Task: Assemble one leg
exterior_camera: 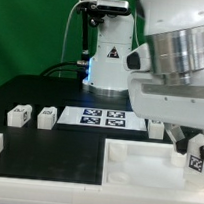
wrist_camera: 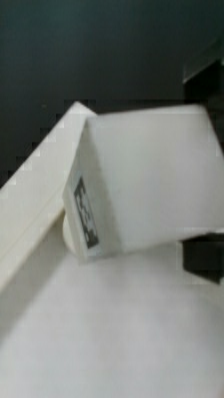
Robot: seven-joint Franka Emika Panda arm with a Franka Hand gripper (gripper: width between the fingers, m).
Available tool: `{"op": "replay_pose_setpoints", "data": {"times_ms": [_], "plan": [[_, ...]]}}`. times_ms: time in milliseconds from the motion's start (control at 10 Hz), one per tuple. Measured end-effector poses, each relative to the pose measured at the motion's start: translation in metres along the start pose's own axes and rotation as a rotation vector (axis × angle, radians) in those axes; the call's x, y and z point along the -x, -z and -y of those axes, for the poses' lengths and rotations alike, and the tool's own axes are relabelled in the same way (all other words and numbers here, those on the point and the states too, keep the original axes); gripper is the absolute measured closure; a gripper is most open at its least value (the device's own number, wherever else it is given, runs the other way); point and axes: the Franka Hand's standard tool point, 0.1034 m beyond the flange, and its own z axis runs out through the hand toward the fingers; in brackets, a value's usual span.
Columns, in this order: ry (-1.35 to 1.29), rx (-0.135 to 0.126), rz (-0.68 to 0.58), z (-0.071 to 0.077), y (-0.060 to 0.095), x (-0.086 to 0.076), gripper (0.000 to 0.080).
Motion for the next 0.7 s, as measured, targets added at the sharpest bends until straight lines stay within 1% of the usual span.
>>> {"op": "replay_pose_setpoints", "data": {"times_ms": [100,300,600,700], "plan": [[-0.135,-0.014,0.012,-0.0031,0.0004,-0.0037,0.0488],[-0.270,-0.021,0.027,-0.0060,0.0011,-0.0036,0.0488],[-0.211,-0.022,0.026,-0.0056,0.0009,-0.0027,0.0488],[-0.129,-0.020,0.022,-0.0054,0.0009,-0.0016,0.0308]]}}
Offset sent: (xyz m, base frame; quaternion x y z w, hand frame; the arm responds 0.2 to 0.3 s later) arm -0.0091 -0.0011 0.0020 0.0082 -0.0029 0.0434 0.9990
